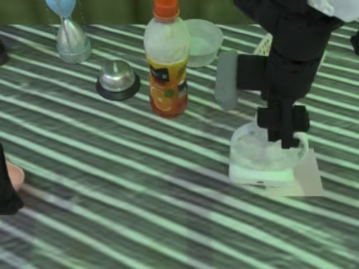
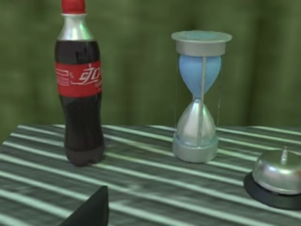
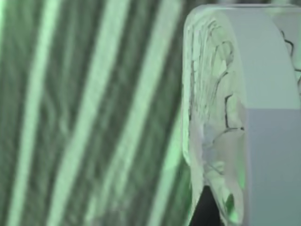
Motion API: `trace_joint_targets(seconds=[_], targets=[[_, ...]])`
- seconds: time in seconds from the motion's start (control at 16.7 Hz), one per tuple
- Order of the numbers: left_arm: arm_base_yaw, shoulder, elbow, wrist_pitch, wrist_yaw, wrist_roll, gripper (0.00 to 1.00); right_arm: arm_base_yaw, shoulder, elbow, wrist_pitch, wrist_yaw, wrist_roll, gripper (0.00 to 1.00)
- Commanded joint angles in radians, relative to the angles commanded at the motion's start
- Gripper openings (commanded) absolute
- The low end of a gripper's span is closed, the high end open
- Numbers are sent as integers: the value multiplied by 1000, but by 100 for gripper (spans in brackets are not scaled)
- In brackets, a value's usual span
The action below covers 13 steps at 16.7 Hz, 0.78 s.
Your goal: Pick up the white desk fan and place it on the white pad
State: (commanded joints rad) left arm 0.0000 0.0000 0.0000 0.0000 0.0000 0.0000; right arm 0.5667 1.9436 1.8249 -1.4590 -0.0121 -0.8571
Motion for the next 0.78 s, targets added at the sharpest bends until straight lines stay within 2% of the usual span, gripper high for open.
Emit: trace_joint_targets(seconds=[0.36,0.78], targets=[[0,0,0,0,0,0,100,-169,-71,-78,5,-12,-294,0],[0,0,0,0,0,0,100,-184,-77,-89,11,-13,-322,0]])
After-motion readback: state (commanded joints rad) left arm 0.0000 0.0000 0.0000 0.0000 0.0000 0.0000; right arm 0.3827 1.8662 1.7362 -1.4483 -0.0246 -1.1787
